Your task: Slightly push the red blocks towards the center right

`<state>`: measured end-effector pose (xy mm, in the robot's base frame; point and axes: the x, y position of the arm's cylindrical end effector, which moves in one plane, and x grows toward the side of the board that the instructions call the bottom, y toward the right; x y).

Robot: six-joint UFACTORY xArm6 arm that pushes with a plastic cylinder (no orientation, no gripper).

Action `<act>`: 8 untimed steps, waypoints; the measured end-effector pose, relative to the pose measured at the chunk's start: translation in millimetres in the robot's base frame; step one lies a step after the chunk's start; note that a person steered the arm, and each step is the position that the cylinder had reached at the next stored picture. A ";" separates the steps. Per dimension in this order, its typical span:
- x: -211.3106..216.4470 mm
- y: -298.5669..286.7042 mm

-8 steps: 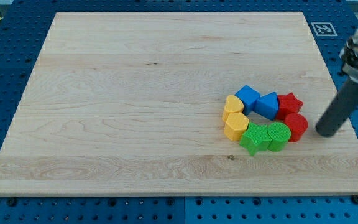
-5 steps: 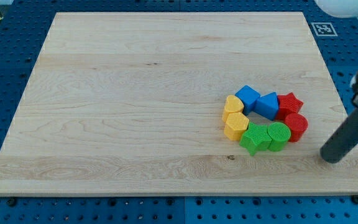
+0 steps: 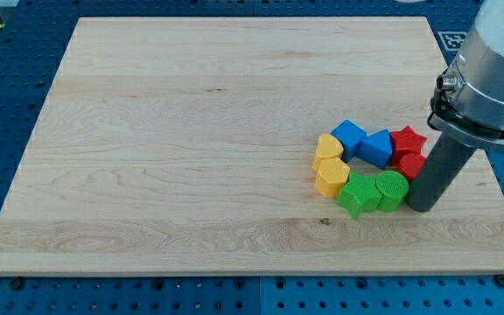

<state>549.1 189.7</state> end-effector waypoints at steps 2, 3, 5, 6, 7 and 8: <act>-29.8 0.0; -32.1 -14.7; -52.8 -16.3; -55.0 -17.6; -50.2 1.6; -57.7 11.5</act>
